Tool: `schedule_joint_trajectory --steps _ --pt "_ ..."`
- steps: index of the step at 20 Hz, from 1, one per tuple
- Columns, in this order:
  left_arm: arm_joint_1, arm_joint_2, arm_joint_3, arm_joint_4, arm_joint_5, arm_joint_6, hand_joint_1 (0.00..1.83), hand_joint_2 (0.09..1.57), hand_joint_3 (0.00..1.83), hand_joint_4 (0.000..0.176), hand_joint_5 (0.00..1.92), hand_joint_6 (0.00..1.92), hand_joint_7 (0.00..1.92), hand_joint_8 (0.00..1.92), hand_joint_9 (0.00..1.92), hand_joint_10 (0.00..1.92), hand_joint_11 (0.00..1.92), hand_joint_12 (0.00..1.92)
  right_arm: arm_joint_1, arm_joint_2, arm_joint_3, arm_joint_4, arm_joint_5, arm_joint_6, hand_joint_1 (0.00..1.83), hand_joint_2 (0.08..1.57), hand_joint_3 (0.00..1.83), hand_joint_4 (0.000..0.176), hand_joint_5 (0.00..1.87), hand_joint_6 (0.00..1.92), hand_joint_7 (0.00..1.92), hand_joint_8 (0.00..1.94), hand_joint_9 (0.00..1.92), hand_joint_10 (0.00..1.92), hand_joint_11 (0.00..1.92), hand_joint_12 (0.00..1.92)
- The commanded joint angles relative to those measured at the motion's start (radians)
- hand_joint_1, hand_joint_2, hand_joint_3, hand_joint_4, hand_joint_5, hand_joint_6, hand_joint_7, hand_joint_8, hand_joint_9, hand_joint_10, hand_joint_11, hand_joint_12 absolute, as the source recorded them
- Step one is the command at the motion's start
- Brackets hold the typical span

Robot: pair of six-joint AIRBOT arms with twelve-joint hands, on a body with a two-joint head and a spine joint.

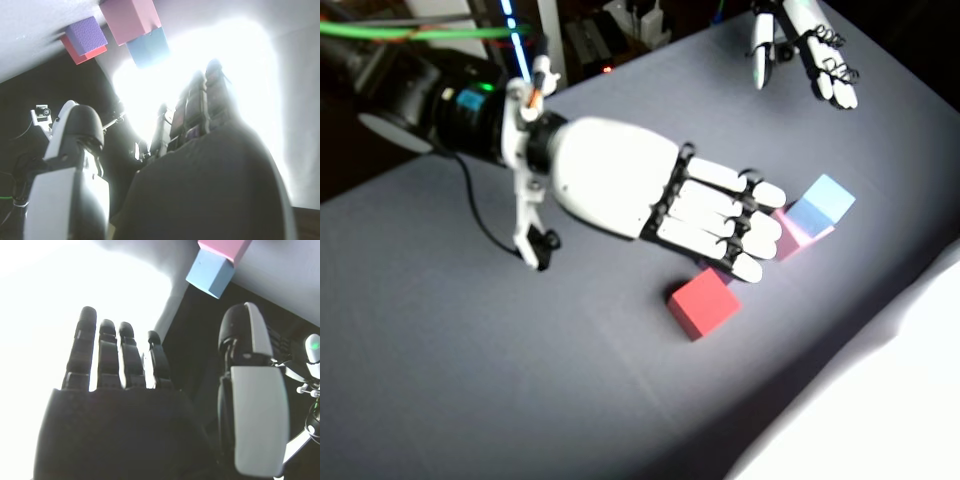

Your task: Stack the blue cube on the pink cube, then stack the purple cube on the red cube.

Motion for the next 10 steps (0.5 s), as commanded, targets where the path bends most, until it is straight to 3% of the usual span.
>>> schedule_joint_trajectory --steps 1,2,4,5,7,8,10 --pt "-0.002 -0.005 0.001 0.001 -0.122 -0.004 0.62 1.32 0.0 0.133 0.0 0.0 0.0 0.0 0.0 0.0 0.0 0.0 0.019 -0.006 0.007 -0.006 0.086 -0.005 0.7 1.11 0.01 0.049 0.0 0.0 0.0 0.0 0.0 0.0 0.0 0.0" --pt "-0.002 -0.006 0.001 0.001 -0.122 -0.004 0.62 1.32 0.0 0.13 0.0 0.0 0.0 0.0 0.0 0.0 0.0 0.0 0.042 -0.029 0.022 0.045 0.044 -0.09 0.75 1.09 0.0 0.072 0.0 0.0 0.0 0.0 0.0 0.0 0.0 0.0" --pt "-0.002 -0.006 0.001 0.001 -0.119 -0.004 0.63 1.31 0.0 0.146 0.0 0.0 0.0 0.0 0.0 0.0 0.0 0.0 0.073 -0.059 0.037 0.139 -0.014 -0.258 0.75 1.06 0.0 0.072 0.0 0.0 0.04 0.02 0.0 0.0 0.0 0.0" --pt "-0.002 -0.007 0.002 0.001 -0.117 -0.004 0.63 1.31 0.0 0.141 0.0 0.0 0.0 0.0 0.0 0.0 0.0 0.0 0.085 -0.076 0.053 0.168 -0.04 -0.297 0.76 1.04 0.0 0.074 0.03 0.01 0.08 0.03 0.03 0.01 0.01 0.0" --pt "-0.002 -0.008 0.003 0.001 -0.115 -0.004 0.63 1.3 0.0 0.159 0.0 0.0 0.0 0.0 0.0 0.0 0.0 0.0 0.098 -0.114 0.099 0.205 -0.09 -0.307 0.75 1.03 0.0 0.069 0.0 0.0 0.03 0.01 0.0 0.0 0.0 0.0" --pt "-0.002 -0.008 0.003 0.001 -0.115 -0.004 0.64 1.3 0.0 0.157 0.0 0.0 0.0 0.0 0.0 0.0 0.0 0.0 0.1 -0.131 0.12 0.224 -0.109 -0.307 0.76 1.06 0.0 0.065 0.0 0.0 0.01 0.0 0.0 0.0 0.0 0.0" --pt "-0.002 -0.008 0.003 0.001 -0.112 -0.004 0.66 1.29 0.0 0.156 0.0 0.0 0.0 0.0 0.0 0.0 0.0 0.0 0.1 -0.159 0.153 0.257 -0.136 -0.307 0.77 1.05 0.0 0.1 0.0 0.0 0.0 0.0 0.0 0.0 0.0 0.0"
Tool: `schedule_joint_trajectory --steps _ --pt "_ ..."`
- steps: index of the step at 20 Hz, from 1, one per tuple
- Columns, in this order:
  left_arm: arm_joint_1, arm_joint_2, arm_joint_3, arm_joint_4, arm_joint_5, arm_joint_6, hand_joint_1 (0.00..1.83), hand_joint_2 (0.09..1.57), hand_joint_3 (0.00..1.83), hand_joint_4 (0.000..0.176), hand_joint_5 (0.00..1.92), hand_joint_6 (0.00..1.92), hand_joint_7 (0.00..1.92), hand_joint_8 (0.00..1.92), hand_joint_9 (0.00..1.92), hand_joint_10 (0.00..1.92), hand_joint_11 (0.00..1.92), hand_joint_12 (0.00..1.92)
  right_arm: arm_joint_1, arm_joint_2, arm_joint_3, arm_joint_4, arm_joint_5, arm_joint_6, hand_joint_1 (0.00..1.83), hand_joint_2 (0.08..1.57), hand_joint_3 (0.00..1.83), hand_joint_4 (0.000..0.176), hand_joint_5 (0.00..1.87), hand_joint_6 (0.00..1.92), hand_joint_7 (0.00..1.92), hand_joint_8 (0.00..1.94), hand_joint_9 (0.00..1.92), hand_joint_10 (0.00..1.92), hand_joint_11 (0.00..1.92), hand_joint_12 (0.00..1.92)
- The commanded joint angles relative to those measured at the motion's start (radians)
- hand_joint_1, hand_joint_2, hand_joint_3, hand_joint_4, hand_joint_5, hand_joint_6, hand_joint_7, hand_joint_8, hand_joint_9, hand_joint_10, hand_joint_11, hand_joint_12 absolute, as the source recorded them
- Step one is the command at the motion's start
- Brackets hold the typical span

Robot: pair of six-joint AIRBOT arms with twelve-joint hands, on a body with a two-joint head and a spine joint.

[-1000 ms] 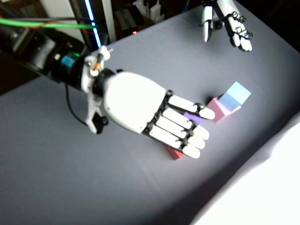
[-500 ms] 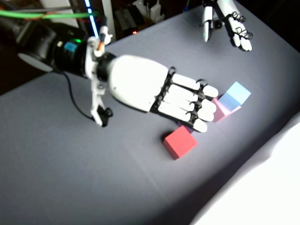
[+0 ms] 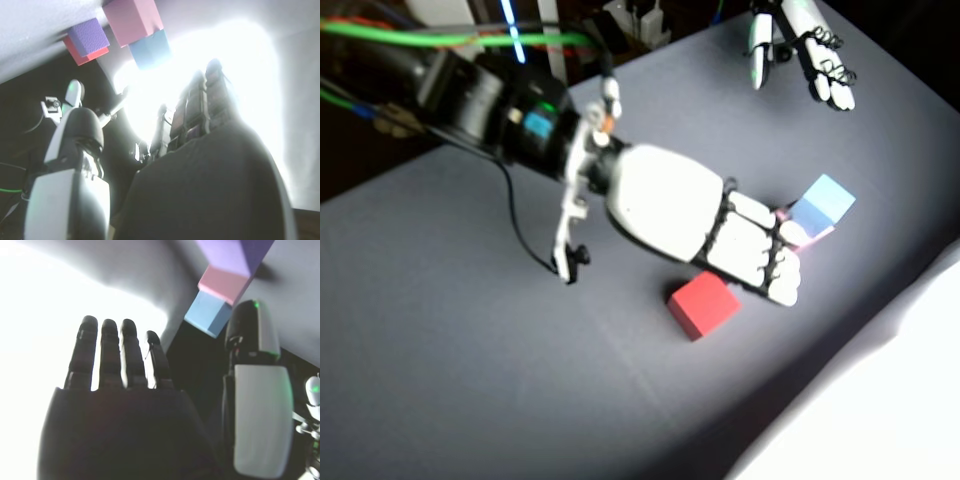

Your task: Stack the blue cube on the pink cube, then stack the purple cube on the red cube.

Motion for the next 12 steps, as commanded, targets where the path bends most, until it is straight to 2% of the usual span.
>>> schedule_joint_trajectory --steps 1,2,4,5,6,7,8,10,12 --pt "-0.002 -0.004 0.004 0.005 -0.118 -0.004 0.65 1.29 0.0 0.159 0.0 0.0 0.0 0.0 0.0 0.0 0.0 0.0 0.013 -0.003 0.007 -0.015 0.089 -0.002 0.76 1.04 0.0 0.038 0.0 0.0 0.0 0.0 0.0 0.0 0.0 0.0" --pt "-0.002 -0.004 0.003 0.005 -0.118 -0.004 0.64 1.29 0.0 0.152 0.0 0.0 0.0 0.0 0.0 0.0 0.0 0.0 0.013 -0.016 0.019 -0.008 0.077 -0.002 0.74 1.04 0.0 0.001 0.0 0.0 0.0 0.0 0.0 0.0 0.0 0.0" --pt "-0.002 -0.004 0.003 0.005 -0.118 -0.004 0.64 1.29 0.0 0.15 0.0 0.0 0.0 0.0 0.0 0.0 0.0 0.0 0.013 -0.043 0.045 0.001 0.052 -0.002 0.77 1.03 0.0 0.0 0.0 0.0 0.0 0.0 0.0 0.0 0.01 0.0" --pt "-0.002 -0.004 0.003 0.005 -0.118 -0.004 0.64 1.29 0.0 0.156 0.0 0.0 0.0 0.0 0.0 0.0 0.0 0.0 0.013 -0.058 0.06 0.006 0.034 -0.002 0.81 1.02 0.0 0.0 0.0 0.0 0.03 0.01 0.04 0.02 0.05 0.02" --pt "-0.002 -0.004 0.004 0.005 -0.118 -0.004 0.66 1.29 0.0 0.163 0.0 0.0 0.0 0.0 0.0 0.0 0.0 0.0 0.013 -0.074 0.079 0.02 0.016 -0.002 0.82 0.98 0.05 0.0 0.0 0.0 0.06 0.01 0.06 0.05 0.01 0.4" --pt "-0.002 -0.004 0.004 0.005 -0.117 -0.004 0.65 1.29 0.0 0.153 0.0 0.0 0.0 0.0 0.0 0.0 0.0 0.0 0.013 -0.083 0.089 0.025 0.005 -0.002 0.83 0.99 0.01 0.0 0.0 0.0 0.07 0.01 0.08 0.06 0.0 0.68" --pt "-0.002 -0.004 0.004 0.005 -0.117 -0.004 0.65 1.29 0.0 0.151 0.0 0.0 0.0 0.0 0.0 0.0 0.0 0.0 0.012 -0.096 0.104 0.034 -0.009 -0.002 0.83 0.99 0.0 0.0 0.0 0.0 0.07 0.0 0.06 0.06 0.0 0.82" --pt "-0.002 -0.005 0.005 0.005 -0.117 -0.004 0.64 1.29 0.0 0.159 0.0 0.0 0.0 0.0 0.0 0.0 0.0 0.0 0.012 -0.121 0.131 0.048 -0.034 -0.002 0.79 0.98 0.0 0.0 0.0 0.0 0.06 0.0 0.04 0.05 0.0 1.08" --pt "-0.002 -0.006 0.006 0.005 -0.116 -0.004 0.63 1.28 0.0 0.148 0.0 0.0 0.0 0.0 0.0 0.0 0.0 0.0 0.012 -0.145 0.154 0.048 -0.059 -0.002 0.82 0.98 0.0 0.0 0.0 0.0 0.07 0.0 0.03 0.04 0.0 0.96"
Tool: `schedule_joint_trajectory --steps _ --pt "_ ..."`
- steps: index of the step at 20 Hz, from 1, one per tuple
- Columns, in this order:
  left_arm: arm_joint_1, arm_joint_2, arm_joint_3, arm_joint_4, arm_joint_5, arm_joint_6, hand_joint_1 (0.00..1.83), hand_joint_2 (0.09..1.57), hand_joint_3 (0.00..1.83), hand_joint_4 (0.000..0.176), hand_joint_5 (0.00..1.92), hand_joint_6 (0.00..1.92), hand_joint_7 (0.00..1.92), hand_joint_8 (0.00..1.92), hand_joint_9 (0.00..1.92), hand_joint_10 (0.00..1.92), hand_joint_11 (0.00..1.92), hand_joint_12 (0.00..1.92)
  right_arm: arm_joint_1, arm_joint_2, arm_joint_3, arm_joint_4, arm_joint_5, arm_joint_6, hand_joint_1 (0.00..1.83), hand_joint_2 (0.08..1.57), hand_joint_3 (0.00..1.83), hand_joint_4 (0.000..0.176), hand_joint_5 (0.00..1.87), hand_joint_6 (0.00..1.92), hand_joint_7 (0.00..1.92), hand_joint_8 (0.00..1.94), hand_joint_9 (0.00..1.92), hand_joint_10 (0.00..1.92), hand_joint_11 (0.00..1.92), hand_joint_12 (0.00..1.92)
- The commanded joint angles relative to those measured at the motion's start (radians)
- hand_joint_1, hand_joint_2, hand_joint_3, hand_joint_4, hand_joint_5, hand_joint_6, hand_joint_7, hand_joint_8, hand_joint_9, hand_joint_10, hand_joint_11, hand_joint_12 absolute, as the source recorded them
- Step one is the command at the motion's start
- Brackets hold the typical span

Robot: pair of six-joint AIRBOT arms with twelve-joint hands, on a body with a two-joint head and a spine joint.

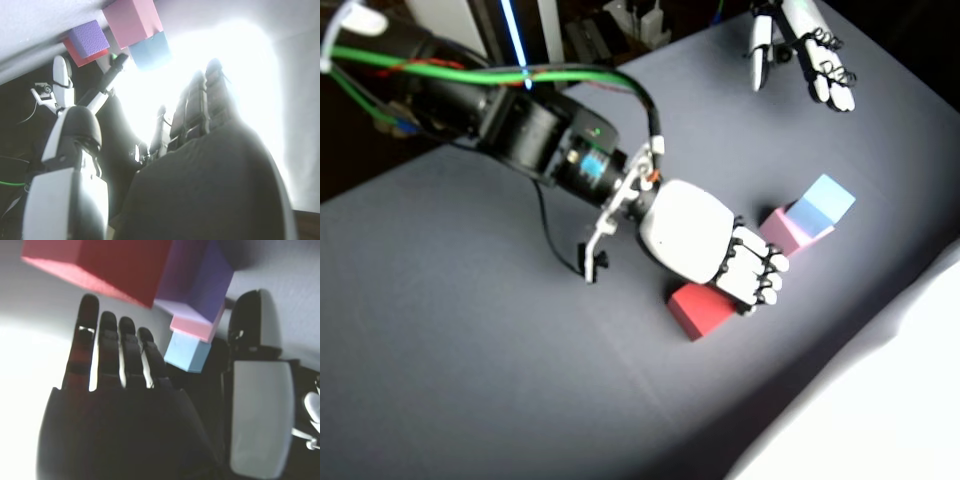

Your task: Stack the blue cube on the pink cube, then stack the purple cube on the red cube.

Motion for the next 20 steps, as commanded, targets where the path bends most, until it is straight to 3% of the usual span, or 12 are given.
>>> schedule_joint_trajectory --steps 1,6,8,9,10,11,12,13,14,15,16,20 --pt "-0.002 -0.006 0.007 0.001 -0.119 -0.004 0.63 1.29 0.0 0.147 0.0 0.0 0.0 0.0 0.0 0.0 0.0 0.0 0.012 -0.005 0.007 -0.006 0.055 0.001 0.83 0.98 0.0 0.0 0.0 0.0 0.07 0.0 0.03 0.04 0.0 0.85" --pt "-0.002 -0.01 0.01 0.003 -0.117 -0.008 0.64 1.29 0.0 0.151 0.0 0.0 0.0 0.0 0.0 0.0 0.0 0.0 0.012 -0.045 0.054 -0.006 0.009 -0.002 0.83 1.0 0.01 0.0 0.03 0.01 0.11 0.01 0.05 0.04 0.0 0.8" --pt "-0.002 -0.01 0.011 0.003 -0.117 -0.01 0.65 1.29 0.0 0.146 0.0 0.0 0.0 0.0 0.0 0.0 0.0 0.0 0.012 -0.059 0.074 -0.004 -0.008 -0.002 0.94 1.07 0.01 0.0 0.37 0.08 0.43 0.07 0.33 0.18 0.02 1.52" --pt "-0.002 -0.01 0.011 0.003 -0.117 -0.011 0.65 1.3 0.0 0.145 0.0 0.0 0.0 0.0 0.0 0.0 0.0 0.0 0.012 -0.066 0.085 -0.003 -0.021 -0.002 1.1 1.14 0.0 0.0 0.78 0.9 0.69 1.36 0.7 1.57 0.78 1.84" --pt "-0.003 -0.01 0.012 0.004 -0.118 -0.012 0.65 1.3 0.0 0.15 0.0 0.0 0.0 0.0 0.0 0.0 0.0 0.0 0.012 -0.072 0.096 -0.003 -0.035 -0.002 1.13 1.17 0.0 0.0 0.83 1.11 0.87 1.74 1.02 1.85 1.16 1.91" --pt "-0.003 -0.01 0.012 0.004 -0.119 -0.012 0.63 1.3 0.0 0.147 0.0 0.0 0.0 0.0 0.0 0.0 0.0 0.0 0.012 -0.077 0.107 -0.003 -0.049 -0.005 1.12 1.21 0.01 0.0 0.8 1.23 0.95 1.9 1.22 1.91 1.35 1.92" --pt "-0.003 -0.01 0.012 0.004 -0.12 -0.012 0.62 1.3 0.0 0.145 0.0 0.0 0.0 0.0 0.0 0.0 0.0 0.0 0.012 -0.078 0.11 -0.003 -0.055 -0.011 1.11 1.23 0.01 0.0 0.75 1.3 0.84 1.93 1.18 1.92 1.35 1.92" --pt "-0.003 -0.01 0.012 0.004 -0.12 -0.012 0.6 1.3 0.0 0.15 0.0 0.0 0.0 0.0 0.0 0.0 0.0 0.0 0.014 -0.078 0.109 0.069 -0.062 -0.114 1.17 1.27 0.0 0.0 0.72 1.16 0.73 1.76 0.79 1.89 1.02 1.92" --pt "-0.002 -0.01 0.012 0.004 -0.12 -0.012 0.6 1.3 0.0 0.153 0.0 0.0 0.0 0.0 0.0 0.0 0.0 0.0 0.029 -0.078 0.098 0.143 -0.062 -0.237 1.18 1.28 0.0 0.0 0.7 1.14 0.69 1.75 0.71 1.91 0.96 1.92" --pt "-0.002 -0.01 0.012 0.004 -0.12 -0.012 0.6 1.3 0.0 0.156 0.0 0.0 0.0 0.0 0.0 0.0 0.0 0.0 0.039 -0.078 0.085 0.182 -0.059 -0.319 1.19 1.27 0.0 0.0 0.72 1.12 0.71 1.7 0.55 1.81 0.67 1.92" --pt "-0.002 -0.01 0.012 0.004 -0.12 -0.012 0.58 1.3 0.0 0.156 0.0 0.0 0.0 0.0 0.0 0.0 0.0 0.0 0.043 -0.077 0.073 0.182 -0.052 -0.333 1.19 1.28 0.0 0.0 0.7 1.13 0.7 1.72 0.54 1.84 0.72 1.92" --pt "-0.002 -0.009 0.009 0.002 -0.121 -0.012 0.6 1.3 0.0 0.146 0.0 0.0 0.0 0.0 0.0 0.0 0.0 0.0 0.086 -0.014 -0.028 0.149 0.027 -0.348 1.13 1.21 0.0 0.0 0.79 1.24 1.01 1.94 1.17 1.92 1.26 1.92"
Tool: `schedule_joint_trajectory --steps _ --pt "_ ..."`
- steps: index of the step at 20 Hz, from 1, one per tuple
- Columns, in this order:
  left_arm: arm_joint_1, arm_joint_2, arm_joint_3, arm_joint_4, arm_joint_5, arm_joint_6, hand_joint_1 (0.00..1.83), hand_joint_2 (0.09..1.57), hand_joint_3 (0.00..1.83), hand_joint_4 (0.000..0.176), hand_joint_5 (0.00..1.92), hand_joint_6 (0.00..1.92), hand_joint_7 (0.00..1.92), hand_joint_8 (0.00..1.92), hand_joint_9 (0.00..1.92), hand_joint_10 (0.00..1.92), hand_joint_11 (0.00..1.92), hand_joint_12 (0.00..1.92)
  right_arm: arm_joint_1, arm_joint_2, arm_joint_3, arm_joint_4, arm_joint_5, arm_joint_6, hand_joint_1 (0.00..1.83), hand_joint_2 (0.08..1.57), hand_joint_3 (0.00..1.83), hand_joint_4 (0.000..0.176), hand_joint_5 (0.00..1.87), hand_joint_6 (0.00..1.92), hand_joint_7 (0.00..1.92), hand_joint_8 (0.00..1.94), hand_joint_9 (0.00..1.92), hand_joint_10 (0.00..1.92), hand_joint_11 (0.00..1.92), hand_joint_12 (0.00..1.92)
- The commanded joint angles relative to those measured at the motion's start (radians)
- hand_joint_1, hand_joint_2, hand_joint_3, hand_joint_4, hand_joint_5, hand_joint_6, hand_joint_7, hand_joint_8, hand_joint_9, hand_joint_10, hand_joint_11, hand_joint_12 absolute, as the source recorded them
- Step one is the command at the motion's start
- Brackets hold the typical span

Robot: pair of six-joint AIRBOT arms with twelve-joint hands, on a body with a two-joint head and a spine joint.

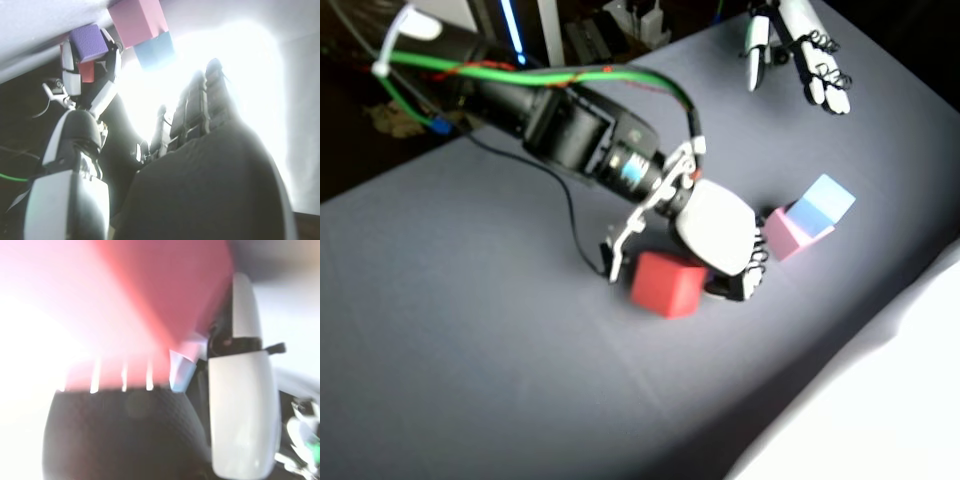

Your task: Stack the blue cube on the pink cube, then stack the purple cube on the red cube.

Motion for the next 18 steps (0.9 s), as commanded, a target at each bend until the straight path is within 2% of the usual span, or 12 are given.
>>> schedule_joint_trajectory --steps 1,2,3,5,6,8,10,11,15,16,17,18 --pt "-0.002 0.002 0.003 0.006 -0.121 -0.008 0.58 1.3 0.0 0.137 0.0 0.0 0.0 0.0 0.0 0.0 0.0 0.0 0.014 0.023 -0.001 -0.02 0.122 -0.005 1.12 1.22 0.0 0.0 0.78 1.27 1.04 1.94 1.22 1.92 1.29 1.92" --pt "-0.002 0.002 0.001 0.005 -0.123 -0.008 0.58 1.3 0.0 0.135 0.0 0.0 0.0 0.0 0.0 0.0 0.0 0.0 0.02 0.055 -0.04 -0.043 0.155 -0.005 1.11 1.23 0.01 0.0 0.76 1.3 1.08 1.94 1.28 1.92 1.35 1.92" --pt "-0.002 0.002 0.0 0.005 -0.124 -0.008 0.59 1.3 0.0 0.15 0.0 0.0 0.0 0.0 0.0 0.0 0.0 0.0 0.022 0.077 -0.067 -0.061 0.178 -0.005 1.11 1.24 0.0 0.0 0.75 1.31 1.08 1.94 1.29 1.92 1.36 1.92" --pt "-0.002 0.003 -0.003 0.003 -0.125 -0.008 0.59 1.29 0.0 0.163 0.0 0.0 0.0 0.0 0.0 0.0 0.0 0.0 0.023 0.14 -0.14 -0.13 0.243 0.031 1.12 1.22 0.0 0.0 0.78 1.27 0.94 1.92 1.19 1.92 1.32 1.92" --pt "-0.001 0.003 -0.005 0.001 -0.127 -0.008 0.59 1.29 0.0 0.168 0.0 0.0 0.0 0.0 0.0 0.0 0.0 0.0 0.023 0.164 -0.167 -0.176 0.27 0.087 1.12 1.22 0.0 0.0 0.77 1.28 1.1 1.94 1.35 1.92 1.46 1.92" --pt "0.003 0.005 -0.008 -0.002 -0.133 -0.008 0.58 1.28 0.0 0.168 0.0 0.0 0.0 0.0 0.0 0.0 0.0 0.0 0.023 0.196 -0.21 -0.26 0.317 0.195 1.1 1.24 0.0 0.0 0.74 1.33 1.0 1.94 1.23 1.92 1.37 1.92" --pt "0.008 0.007 -0.011 -0.007 -0.138 -0.008 0.57 1.29 0.0 0.169 0.0 0.0 0.0 0.0 0.0 0.0 0.0 0.0 0.015 0.25 -0.261 -0.317 0.379 0.244 1.1 1.24 0.0 0.0 0.74 1.33 0.71 1.94 0.88 1.92 1.17 1.92" --pt "0.01 0.007 -0.013 -0.009 -0.14 -0.008 0.57 1.29 0.0 0.166 0.0 0.0 0.0 0.0 0.0 0.0 0.0 0.0 0.003 0.284 -0.287 -0.367 0.427 0.311 1.1 1.25 0.0 0.0 0.73 1.35 1.12 1.94 1.38 1.92 1.49 1.92" --pt "0.015 0.007 -0.015 -0.013 -0.147 -0.008 0.64 1.3 0.0 0.148 0.01 0.0 0.0 0.0 0.0 0.0 0.0 0.0 -0.028 0.342 -0.321 -0.453 0.51 0.463 1.1 1.26 0.0 0.0 0.71 1.39 1.26 1.94 1.54 1.92 1.62 1.92" --pt "0.015 0.007 -0.016 -0.013 -0.147 -0.008 0.64 1.3 0.0 0.14 0.0 0.0 0.0 0.0 0.0 0.0 0.0 0.0 -0.042 0.367 -0.343 -0.458 0.539 0.464 1.08 1.28 0.01 0.0 0.67 1.45 1.1 1.89 1.39 1.91 1.49 1.92" --pt "0.016 0.008 -0.017 -0.015 -0.148 -0.008 0.66 1.3 0.0 0.134 0.0 0.0 0.0 0.0 0.0 0.0 0.0 0.0 -0.053 0.386 -0.359 -0.462 0.559 0.464 1.16 1.29 0.0 0.0 0.64 1.46 0.78 1.61 1.12 1.83 1.1 1.92" --pt "0.019 0.008 -0.018 -0.016 -0.151 -0.008 0.66 1.3 0.0 0.126 0.0 0.0 0.0 0.0 0.0 0.0 0.0 0.0 -0.063 0.4 -0.37 -0.463 0.569 0.464 1.09 1.29 0.0 0.0 0.66 1.45 0.89 1.71 1.06 1.87 1.06 1.92"
